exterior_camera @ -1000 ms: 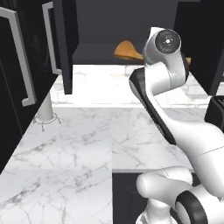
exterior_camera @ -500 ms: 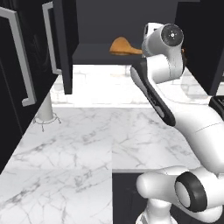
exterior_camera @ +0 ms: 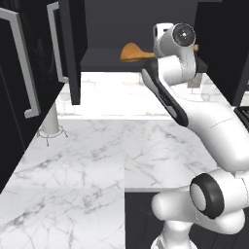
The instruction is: Organize the utensils by type. Pick up the wooden spoons from the counter and place them in the open cabinet. Then pick up the metallic utensils from the counter and place them in the open drawer.
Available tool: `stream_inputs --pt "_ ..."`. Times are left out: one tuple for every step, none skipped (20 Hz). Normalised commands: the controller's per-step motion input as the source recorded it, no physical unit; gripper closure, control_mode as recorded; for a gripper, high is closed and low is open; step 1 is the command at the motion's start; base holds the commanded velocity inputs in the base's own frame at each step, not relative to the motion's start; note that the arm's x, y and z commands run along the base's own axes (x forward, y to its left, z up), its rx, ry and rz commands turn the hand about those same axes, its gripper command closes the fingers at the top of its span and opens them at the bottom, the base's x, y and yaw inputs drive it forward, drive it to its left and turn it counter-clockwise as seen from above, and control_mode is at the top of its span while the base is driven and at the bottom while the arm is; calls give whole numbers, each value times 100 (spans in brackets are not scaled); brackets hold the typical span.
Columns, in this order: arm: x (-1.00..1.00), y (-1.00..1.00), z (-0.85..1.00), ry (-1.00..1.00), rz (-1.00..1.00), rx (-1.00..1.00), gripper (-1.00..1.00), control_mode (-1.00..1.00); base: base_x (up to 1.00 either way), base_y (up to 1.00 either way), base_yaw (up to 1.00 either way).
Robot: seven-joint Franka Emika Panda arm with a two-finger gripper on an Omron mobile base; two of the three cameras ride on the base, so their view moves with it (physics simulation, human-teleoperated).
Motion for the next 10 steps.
stream_inputs --pt "45 2 0 0 0 -4 100 -100 0 0 0" --pt "47 0 0 0 0 0 100 -100 0 0 0" --pt "51 0 -3 0 0 0 100 -100 0 0 0" --pt "49 0 -4 0 0 0 100 -100 0 0 0" --pt "49 0 -5 0 0 0 100 -100 0 0 0" --pt "49 0 -7 0 0 0 100 -100 0 0 0" --pt "49 0 -4 0 0 0 100 -100 0 0 0" --pt "51 7 -1 0 0 0 100 -100 0 0 0" --pt "51 6 0 0 0 0 100 -100 0 0 0" --pt "48 4 -1 0 0 0 100 -100 0 0 0"
